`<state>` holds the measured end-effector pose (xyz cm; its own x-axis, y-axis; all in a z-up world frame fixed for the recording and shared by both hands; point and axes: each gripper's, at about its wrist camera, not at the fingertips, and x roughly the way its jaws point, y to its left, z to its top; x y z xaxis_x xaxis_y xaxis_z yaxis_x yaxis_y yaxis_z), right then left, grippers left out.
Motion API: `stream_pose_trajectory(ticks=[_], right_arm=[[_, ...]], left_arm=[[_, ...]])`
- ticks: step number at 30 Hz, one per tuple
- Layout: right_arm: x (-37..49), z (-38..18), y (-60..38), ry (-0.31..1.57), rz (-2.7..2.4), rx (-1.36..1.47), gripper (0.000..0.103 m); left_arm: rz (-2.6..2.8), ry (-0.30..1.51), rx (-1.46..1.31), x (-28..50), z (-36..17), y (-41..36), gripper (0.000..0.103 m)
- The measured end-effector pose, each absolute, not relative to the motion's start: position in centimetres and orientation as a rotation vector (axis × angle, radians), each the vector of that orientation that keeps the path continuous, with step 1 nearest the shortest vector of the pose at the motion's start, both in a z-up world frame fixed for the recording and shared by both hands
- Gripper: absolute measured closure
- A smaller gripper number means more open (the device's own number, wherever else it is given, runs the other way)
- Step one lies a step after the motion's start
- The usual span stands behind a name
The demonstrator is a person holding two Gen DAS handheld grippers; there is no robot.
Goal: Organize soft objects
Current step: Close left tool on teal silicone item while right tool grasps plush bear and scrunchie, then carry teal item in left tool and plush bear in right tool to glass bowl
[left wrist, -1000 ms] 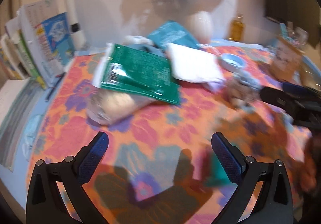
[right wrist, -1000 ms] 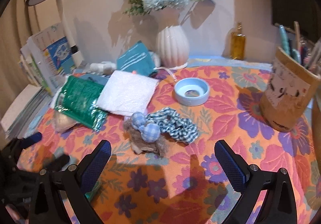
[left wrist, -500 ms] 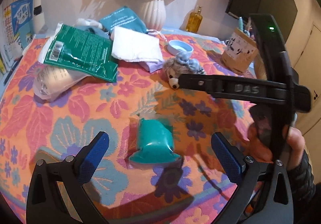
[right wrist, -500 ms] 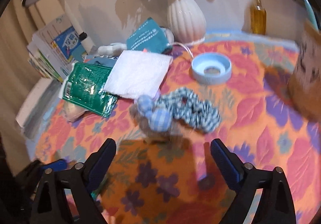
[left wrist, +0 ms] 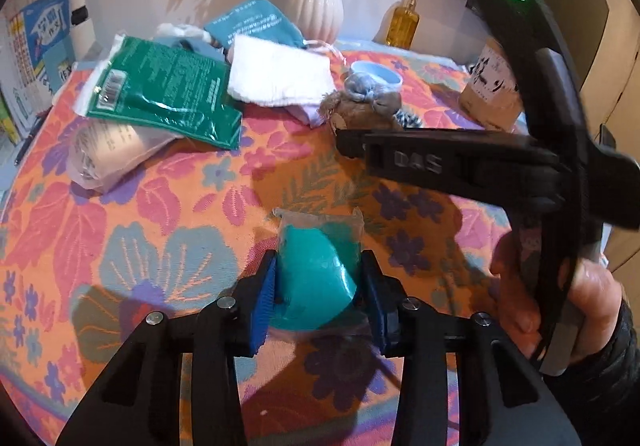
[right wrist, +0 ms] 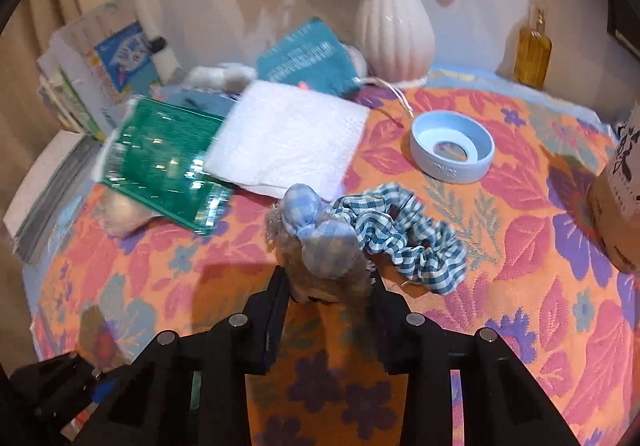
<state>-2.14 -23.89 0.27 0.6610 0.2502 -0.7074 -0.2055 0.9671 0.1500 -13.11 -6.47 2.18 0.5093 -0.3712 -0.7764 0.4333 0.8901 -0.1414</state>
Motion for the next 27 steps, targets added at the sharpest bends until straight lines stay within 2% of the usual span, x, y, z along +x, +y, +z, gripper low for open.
stream_pose_trajectory(ticks=[5, 12, 17, 27], right_arm=[[-6.8, 2.9, -25.7, 0.707, 0.293, 0.098, 0.067], [-10.8, 4.1, -29.9, 0.727, 0.184, 0.17, 0.067], [-14.1, 5.3, -35.5, 0.721, 0.059, 0.246, 0.067], [-19.6, 11.0, -46.3, 0.545, -0.2, 0.322, 0.067]], left_arm=[[-0.512, 0.862, 0.051, -14.5, 4.2, -6.4, 0.066], [-0.582, 0.807, 0.057, -16.1, 6.3, -9.2, 0.066], [-0.658, 0.788, 0.078, -16.2, 7.5, -13.3, 0.066], [-0.894, 0.688, 0.126, -14.7, 12.6, -24.6, 0.066]])
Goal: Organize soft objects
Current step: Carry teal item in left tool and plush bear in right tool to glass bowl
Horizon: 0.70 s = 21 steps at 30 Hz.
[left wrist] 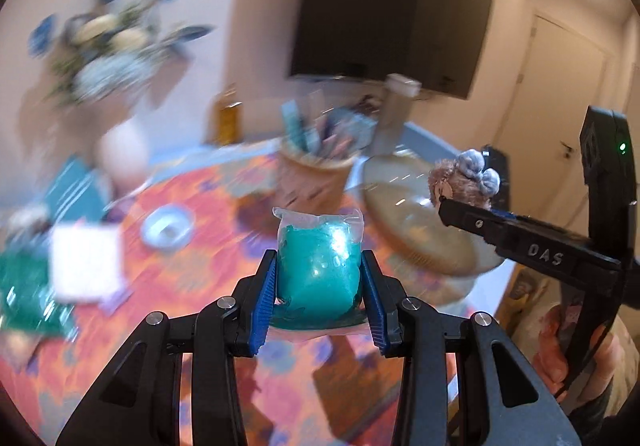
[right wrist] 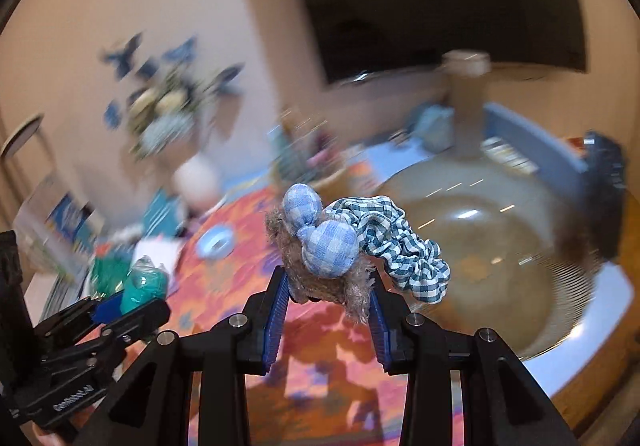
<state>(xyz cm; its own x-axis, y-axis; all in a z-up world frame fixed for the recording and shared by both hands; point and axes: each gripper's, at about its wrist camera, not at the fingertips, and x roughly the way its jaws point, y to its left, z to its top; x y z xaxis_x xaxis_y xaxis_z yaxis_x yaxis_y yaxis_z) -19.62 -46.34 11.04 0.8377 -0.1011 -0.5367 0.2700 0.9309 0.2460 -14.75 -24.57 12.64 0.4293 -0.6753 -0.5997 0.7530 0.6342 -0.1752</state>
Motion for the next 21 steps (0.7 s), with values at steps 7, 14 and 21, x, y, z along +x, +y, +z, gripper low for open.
stream_pose_trajectory(ticks=[7, 14, 21], right_arm=[[-18.5, 11.6, -53.8, 0.553, -0.352, 0.385, 0.066], [-16.3, 10.3, -58.6, 0.636, -0.463, 0.415, 0.064], [-16.1, 8.9, -60.4, 0.67, -0.52, 0.418, 0.036]], left_arm=[[-1.057, 0.694, 0.169, -13.1, 13.1, -33.6, 0.066], [-1.123, 0.736, 0.214, -11.3, 10.8, -39.8, 0.066], [-1.14, 0.781, 0.208, -10.3, 8.8, -42.5, 0.017]])
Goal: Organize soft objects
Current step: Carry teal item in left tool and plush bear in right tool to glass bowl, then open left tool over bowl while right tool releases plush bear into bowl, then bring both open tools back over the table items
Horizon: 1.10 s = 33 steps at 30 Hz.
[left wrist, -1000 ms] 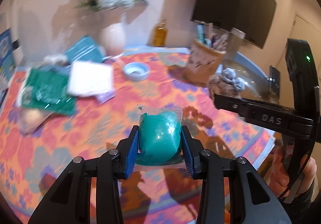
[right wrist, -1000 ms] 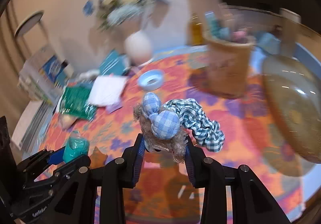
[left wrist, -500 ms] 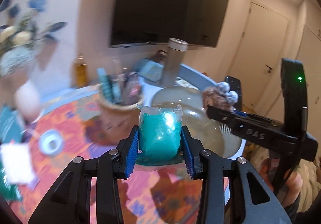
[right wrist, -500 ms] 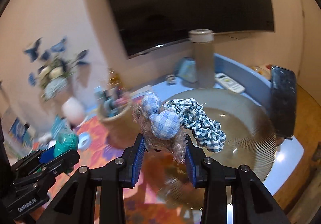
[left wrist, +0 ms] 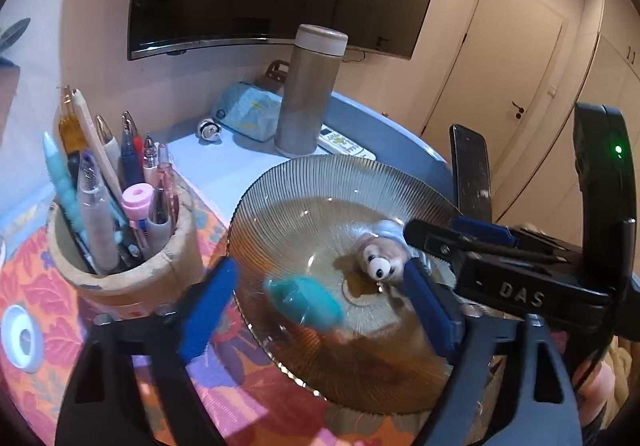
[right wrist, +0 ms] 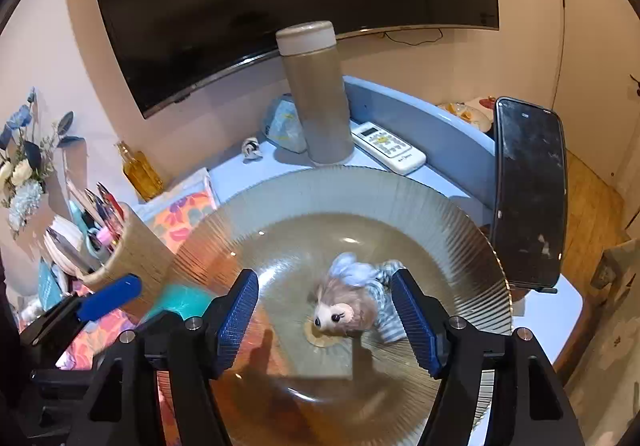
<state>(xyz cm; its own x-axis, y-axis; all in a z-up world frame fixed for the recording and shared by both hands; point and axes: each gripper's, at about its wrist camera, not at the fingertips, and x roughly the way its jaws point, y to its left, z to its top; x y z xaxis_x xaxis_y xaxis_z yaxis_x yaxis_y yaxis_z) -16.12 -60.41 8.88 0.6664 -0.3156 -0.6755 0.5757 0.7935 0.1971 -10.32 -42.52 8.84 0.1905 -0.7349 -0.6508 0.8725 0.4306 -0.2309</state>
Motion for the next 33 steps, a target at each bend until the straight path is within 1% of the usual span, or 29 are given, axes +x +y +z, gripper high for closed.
stream_pose_trajectory(ticks=[6, 11, 23, 33], right_arm=[[-17.1, 8.8, -60.2, 0.677, -0.509, 0.43, 0.036], [-17.7, 9.4, -58.4, 0.654, -0.463, 0.426, 0.036], [-14.2, 10.0, -48.6, 0.647, -0.228, 0.366, 0.035], [-9.9, 8.8, -37.7, 0.688, -0.01, 0.241, 0.035]], left_arm=[[-1.166, 0.78, 0.233, -11.1, 9.1, -41.5, 0.017], [-1.148, 0.741, 0.255, -11.6, 10.5, -37.8, 0.017], [-0.908, 0.703, 0.146, -9.1, 13.3, -21.9, 0.017], [-0.648, 0.737, 0.062, -7.4, 12.2, -9.4, 0.017]])
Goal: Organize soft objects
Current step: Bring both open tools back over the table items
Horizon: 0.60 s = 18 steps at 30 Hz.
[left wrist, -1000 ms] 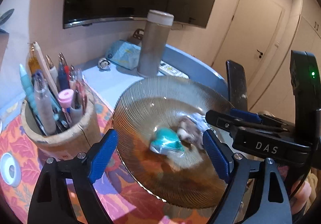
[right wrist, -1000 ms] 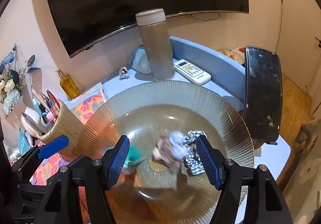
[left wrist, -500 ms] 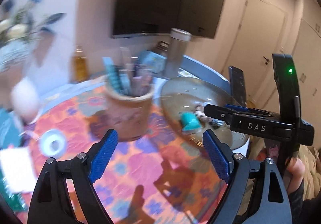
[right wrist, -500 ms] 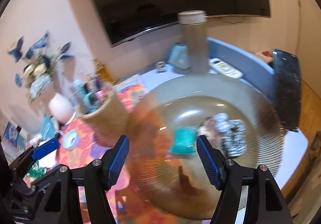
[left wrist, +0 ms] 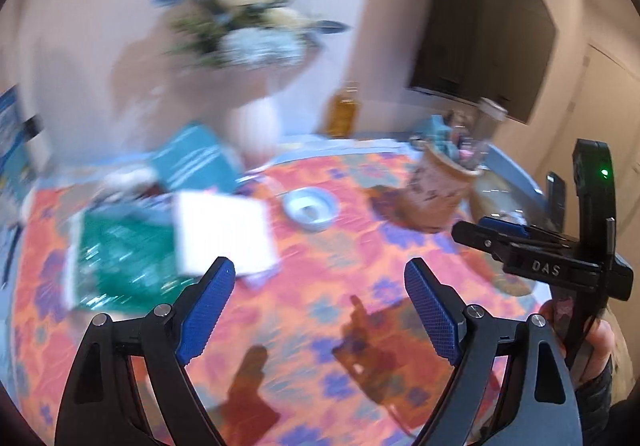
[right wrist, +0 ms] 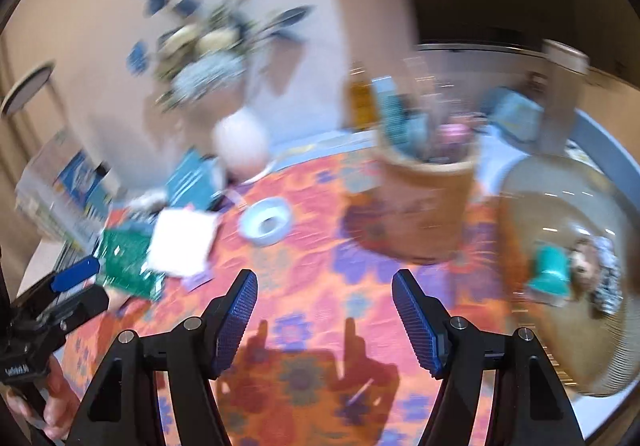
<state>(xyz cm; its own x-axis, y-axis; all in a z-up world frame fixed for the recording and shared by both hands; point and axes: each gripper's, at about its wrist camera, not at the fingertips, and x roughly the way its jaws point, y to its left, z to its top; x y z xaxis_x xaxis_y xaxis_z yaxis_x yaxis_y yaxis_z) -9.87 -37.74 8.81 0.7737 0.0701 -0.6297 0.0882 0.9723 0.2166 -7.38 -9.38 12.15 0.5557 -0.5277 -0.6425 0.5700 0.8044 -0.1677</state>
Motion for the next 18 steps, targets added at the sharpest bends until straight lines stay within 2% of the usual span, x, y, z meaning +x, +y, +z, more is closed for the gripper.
stream_pose_trajectory(ticks=[7, 11, 18], right_arm=[[-6.0, 6.2, -29.8, 0.714, 0.126, 0.11, 0.03], [-4.5, 4.3, -27.0, 0.652, 0.17, 0.045, 0.028], [-2.0, 1.4, -26.2, 0.702, 0.169, 0.085, 0.027]], left_arm=[[-0.418, 0.776, -0.029, -6.1, 9.1, -0.1, 0.017], [-0.298, 0.794, -0.083, -4.7, 6.6, 4.1, 0.017], [-0.209, 0.863, -0.149, -2.6, 2.6, 6.6, 0.018]])
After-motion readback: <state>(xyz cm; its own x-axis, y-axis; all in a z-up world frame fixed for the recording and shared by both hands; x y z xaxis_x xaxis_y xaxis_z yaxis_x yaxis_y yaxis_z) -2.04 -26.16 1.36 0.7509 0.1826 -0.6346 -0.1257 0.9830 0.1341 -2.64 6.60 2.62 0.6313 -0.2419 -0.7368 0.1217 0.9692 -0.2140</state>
